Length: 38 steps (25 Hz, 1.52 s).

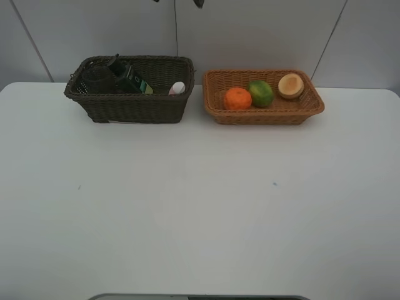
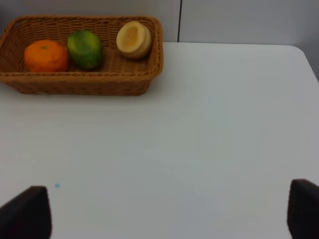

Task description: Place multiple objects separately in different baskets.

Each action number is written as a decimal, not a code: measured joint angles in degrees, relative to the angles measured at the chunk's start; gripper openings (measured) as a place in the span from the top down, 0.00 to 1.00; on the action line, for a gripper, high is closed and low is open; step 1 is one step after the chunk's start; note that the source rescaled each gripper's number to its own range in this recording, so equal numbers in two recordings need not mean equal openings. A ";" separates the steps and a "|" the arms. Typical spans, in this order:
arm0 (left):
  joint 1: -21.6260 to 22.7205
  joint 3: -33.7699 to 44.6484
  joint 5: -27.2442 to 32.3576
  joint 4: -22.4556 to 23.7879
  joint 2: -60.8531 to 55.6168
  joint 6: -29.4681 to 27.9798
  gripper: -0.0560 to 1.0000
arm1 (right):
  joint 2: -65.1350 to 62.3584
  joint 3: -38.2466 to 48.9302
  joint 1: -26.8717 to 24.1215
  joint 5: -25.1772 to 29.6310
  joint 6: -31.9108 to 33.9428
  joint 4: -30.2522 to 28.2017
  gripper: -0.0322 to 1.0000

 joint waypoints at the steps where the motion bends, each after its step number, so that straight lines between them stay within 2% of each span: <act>1: 1.00 2.57 -0.01 0.00 -2.26 0.00 0.00 | 0.00 0.00 0.00 0.00 0.00 0.00 0.00; 13: 16.87 39.86 -4.74 0.00 -35.55 0.28 0.00 | 0.00 0.00 0.00 0.00 0.00 0.00 0.00; 19: 22.95 55.02 -5.34 0.05 -54.55 2.58 0.00 | 0.00 0.00 0.00 0.00 0.00 0.00 0.00; 25: 24.18 65.71 -2.82 -0.25 -73.85 3.00 0.00 | 0.00 0.00 0.00 0.00 0.00 0.00 0.00; 33: 24.18 72.75 11.39 -0.44 -95.52 3.00 0.00 | 0.00 0.00 0.00 0.00 0.00 0.00 0.00; 38: 24.18 78.02 13.57 -0.44 -108.46 3.00 0.00 | 0.00 0.00 0.00 0.00 0.00 0.00 0.00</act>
